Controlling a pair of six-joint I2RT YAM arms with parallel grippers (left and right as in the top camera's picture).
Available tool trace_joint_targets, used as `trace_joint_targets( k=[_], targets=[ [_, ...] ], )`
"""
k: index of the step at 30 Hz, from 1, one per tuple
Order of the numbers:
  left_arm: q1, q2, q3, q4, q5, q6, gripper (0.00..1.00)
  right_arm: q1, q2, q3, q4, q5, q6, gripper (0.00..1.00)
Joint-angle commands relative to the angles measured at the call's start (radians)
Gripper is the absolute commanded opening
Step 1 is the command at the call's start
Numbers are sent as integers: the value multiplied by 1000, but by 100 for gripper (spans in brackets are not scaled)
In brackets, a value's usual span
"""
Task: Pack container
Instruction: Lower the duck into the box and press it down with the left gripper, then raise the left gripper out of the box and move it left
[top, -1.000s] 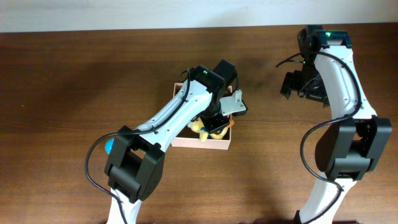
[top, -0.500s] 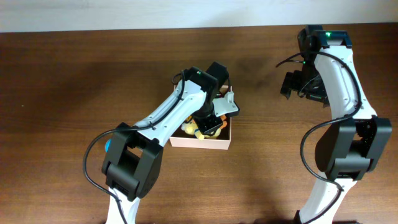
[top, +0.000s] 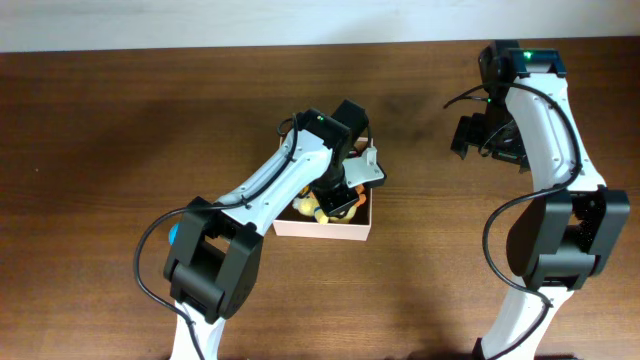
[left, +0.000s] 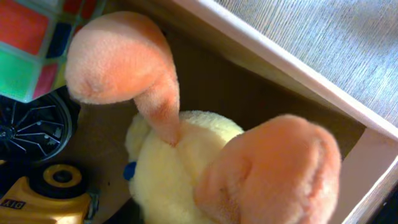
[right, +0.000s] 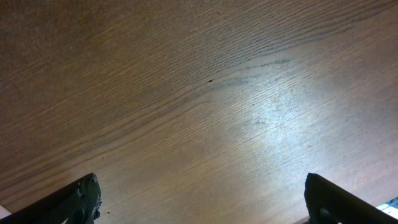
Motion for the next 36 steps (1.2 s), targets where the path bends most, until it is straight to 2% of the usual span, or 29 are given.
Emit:
trace_joint_targets(
  k=[1, 2, 3, 6, 11, 15, 18, 23, 26, 30, 33, 36],
  targets=[
    [-5, 6, -8, 2, 16, 3, 70, 0, -3, -2, 3, -1, -2, 99],
    [-5, 6, -8, 2, 16, 2, 77, 0, -3, -2, 3, -1, -2, 99],
    [-5, 6, -8, 2, 16, 3, 79, 0, -3, -2, 3, -1, -2, 99],
    [-5, 6, -8, 3, 15, -9, 79, 0, -3, -2, 3, -1, -2, 99],
    [-5, 6, -8, 2, 15, -13, 71, 0, -3, -2, 3, -1, -2, 99],
    [-5, 6, 22, -7, 15, -42, 71, 0, -3, -2, 3, -1, -2, 99],
    [-4, 6, 94, -48, 15, -49, 71, 0, -3, -2, 3, -1, -2, 99],
    [1, 6, 380, -224, -38, -66, 69, 0, -3, -2, 3, -1, -2, 99],
    [27, 6, 494, -281, -200, -184, 73, 0, -3, -2, 3, -1, -2, 99],
    [119, 6, 552, -305, -394, -398, 78, 0, -3, -2, 3, -1, -2, 99],
    [218, 6, 552, -328, -396, -516, 79, 0, -3, -2, 3, -1, -2, 99],
    [344, 6, 552, -360, -382, -584, 79, 0, -3, -2, 3, -1, -2, 99]
  ],
)
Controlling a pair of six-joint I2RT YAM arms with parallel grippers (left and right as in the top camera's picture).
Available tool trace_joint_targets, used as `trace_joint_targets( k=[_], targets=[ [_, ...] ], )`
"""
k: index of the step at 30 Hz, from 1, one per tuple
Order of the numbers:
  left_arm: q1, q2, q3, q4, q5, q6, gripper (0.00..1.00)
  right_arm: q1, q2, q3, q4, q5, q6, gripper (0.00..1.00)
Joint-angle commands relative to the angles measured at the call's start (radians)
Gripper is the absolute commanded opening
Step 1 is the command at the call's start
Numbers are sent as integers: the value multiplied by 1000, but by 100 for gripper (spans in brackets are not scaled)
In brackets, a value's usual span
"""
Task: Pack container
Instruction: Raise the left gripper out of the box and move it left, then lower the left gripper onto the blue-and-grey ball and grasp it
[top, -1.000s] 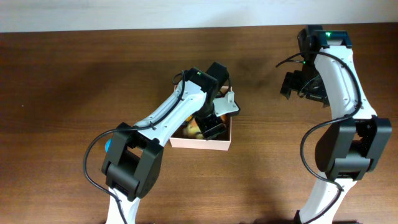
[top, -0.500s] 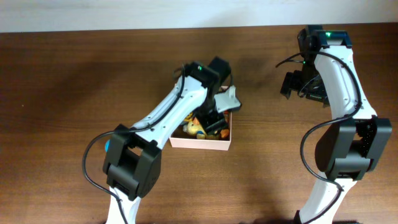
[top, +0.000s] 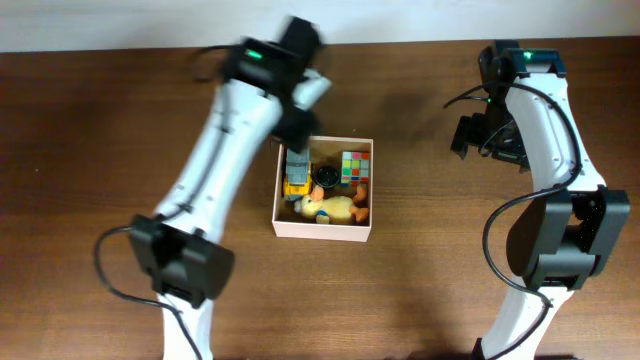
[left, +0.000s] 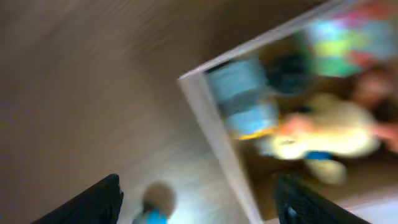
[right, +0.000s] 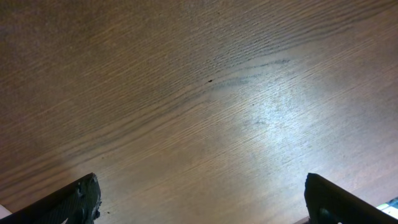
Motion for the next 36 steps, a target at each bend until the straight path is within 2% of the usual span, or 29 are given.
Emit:
trace_joint_targets(
  k=[1, 5, 9, 15, 21, 31, 36],
  targets=[
    [153, -4, 14, -37, -59, -173, 79, 0, -3, -2, 3, -1, -2, 99],
    [263, -4, -14, -70, -58, -174, 79, 0, -3, -2, 3, -1, -2, 99],
    [317, -4, -94, -80, -21, -175, 78, 0, -3, -2, 3, -1, -2, 99],
    [323, -4, -278, -72, -28, -202, 79, 0, -3, -2, 3, -1, -2, 99],
    [321, -4, -524, -46, -33, -287, 78, 0, -3, -2, 3, -1, -2, 99],
    [324, -4, -720, -30, -36, -311, 79, 0, -3, -2, 3, -1, -2, 99],
    [355, -4, -728, -13, -69, -311, 79, 0, -3, -2, 3, -1, -2, 99]
  ],
)
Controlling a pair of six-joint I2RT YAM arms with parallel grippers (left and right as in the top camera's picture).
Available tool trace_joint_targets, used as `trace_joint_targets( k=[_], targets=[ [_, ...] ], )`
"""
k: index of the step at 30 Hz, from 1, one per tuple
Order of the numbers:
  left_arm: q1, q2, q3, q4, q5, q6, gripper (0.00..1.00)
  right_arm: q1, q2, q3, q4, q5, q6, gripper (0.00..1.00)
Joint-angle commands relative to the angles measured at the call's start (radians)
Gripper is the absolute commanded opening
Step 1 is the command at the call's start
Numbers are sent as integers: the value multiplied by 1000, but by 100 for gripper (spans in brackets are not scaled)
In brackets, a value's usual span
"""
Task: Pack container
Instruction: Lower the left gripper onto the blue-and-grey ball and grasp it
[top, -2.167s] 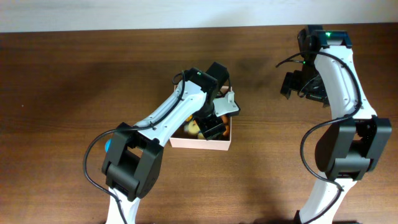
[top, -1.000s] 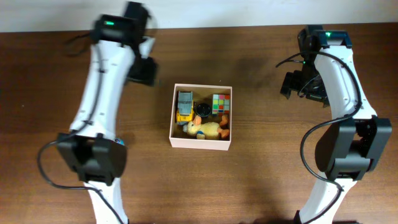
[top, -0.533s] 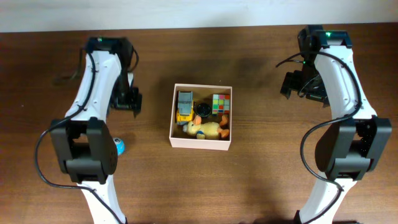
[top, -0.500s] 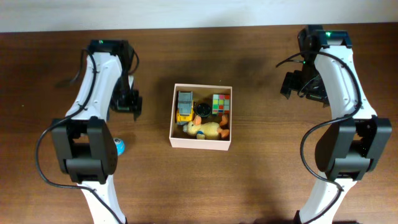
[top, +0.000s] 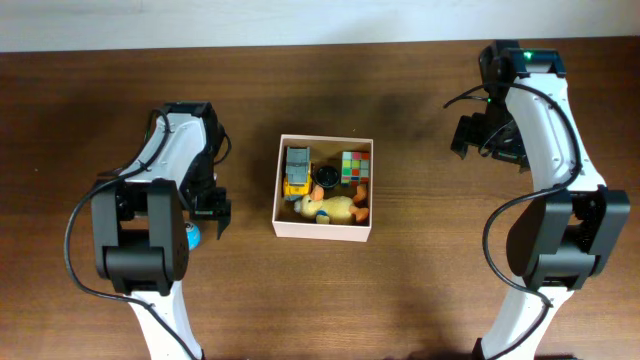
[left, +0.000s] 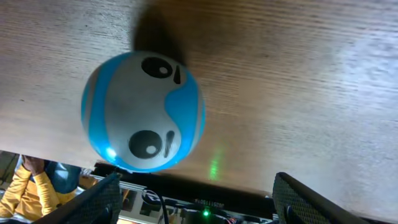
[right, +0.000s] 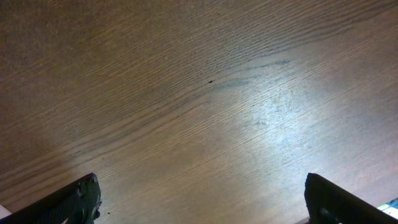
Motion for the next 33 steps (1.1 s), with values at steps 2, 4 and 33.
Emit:
trace_joint_targets(
  k=[2, 4, 33],
  targets=[
    [49, -5, -2, 23, -42, -4, 79, 0, -3, -2, 0, -1, -2, 99],
    [69, -5, -2, 34, -42, 15, 79, 0, -3, -2, 0, -1, -2, 99],
    [91, -5, -129, 158, -23, 17, 74, 0, -3, -2, 0, -1, -2, 99]
  ],
)
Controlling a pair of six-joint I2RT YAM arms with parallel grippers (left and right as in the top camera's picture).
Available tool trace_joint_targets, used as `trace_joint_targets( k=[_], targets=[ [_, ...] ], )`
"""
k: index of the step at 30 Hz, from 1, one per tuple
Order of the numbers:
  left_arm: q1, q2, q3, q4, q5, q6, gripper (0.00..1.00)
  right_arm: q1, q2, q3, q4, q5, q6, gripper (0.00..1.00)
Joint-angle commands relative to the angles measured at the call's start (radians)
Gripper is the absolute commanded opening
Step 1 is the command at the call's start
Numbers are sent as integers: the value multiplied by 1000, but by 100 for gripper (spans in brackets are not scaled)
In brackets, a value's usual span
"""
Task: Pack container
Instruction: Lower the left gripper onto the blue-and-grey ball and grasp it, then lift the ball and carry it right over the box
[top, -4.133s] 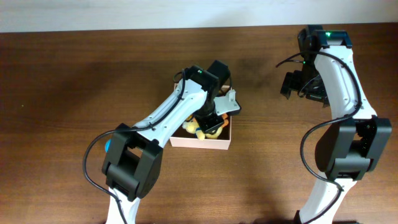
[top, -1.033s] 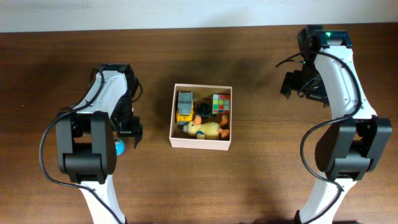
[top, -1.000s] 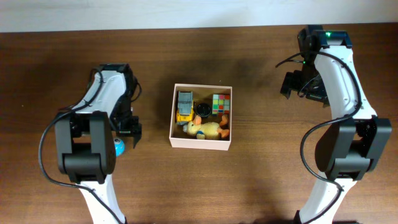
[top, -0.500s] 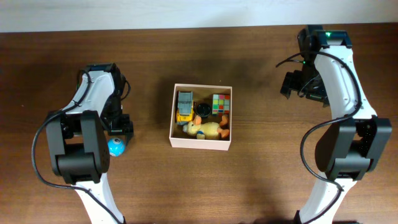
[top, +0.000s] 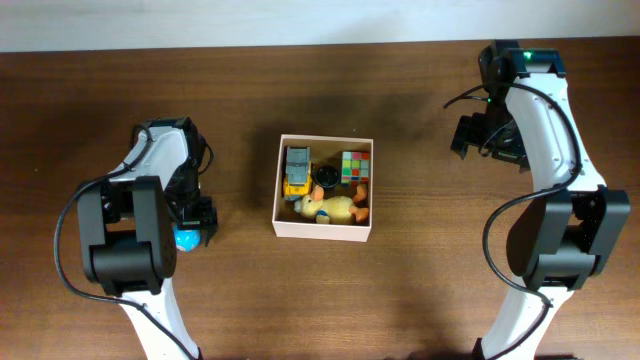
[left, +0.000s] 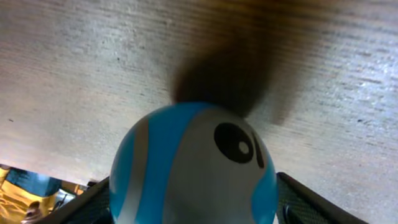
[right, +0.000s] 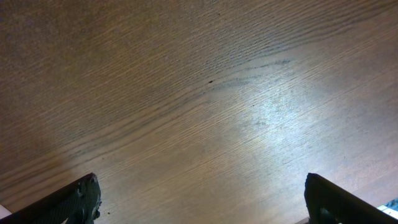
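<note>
A blue and white ball (top: 187, 239) with black eye marks lies on the wood table left of the pale open box (top: 322, 229). My left gripper (top: 192, 222) is down over the ball. In the left wrist view the ball (left: 193, 168) fills the gap between the spread fingers (left: 298, 199), so the gripper is open around it. The box holds a yellow toy truck (top: 296, 170), a colour cube (top: 354, 165), a black wheel (top: 325, 178) and a yellow plush duck (top: 335, 208). My right gripper (right: 199, 199) hangs open over bare table at the far right.
The right arm (top: 540, 110) stands along the table's right side. The left arm's base (top: 130, 260) sits just below the ball. A white wall edge (top: 300, 20) runs along the back of the table.
My left gripper has come closer to the ball, which now sits between the fingers instead of ahead of them. The right arm has not moved.
My left gripper was inside the box, right against the plush duck. Then it was above the box's far left corner, blurred. Then it was open over the ball left of the box, and now it is around the ball. The right gripper stayed open throughout.
</note>
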Motion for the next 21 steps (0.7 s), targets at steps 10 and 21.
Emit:
trace_joint_targets(
  k=[10, 21],
  targets=[
    [0, -5, -7, 26, 11, 9, 32, 0, -3, -2, 0, -1, -2, 99],
    [-8, -5, 10, 66, 56, 9, 32, 0, -3, -2, 0, -1, -2, 99]
  ],
)
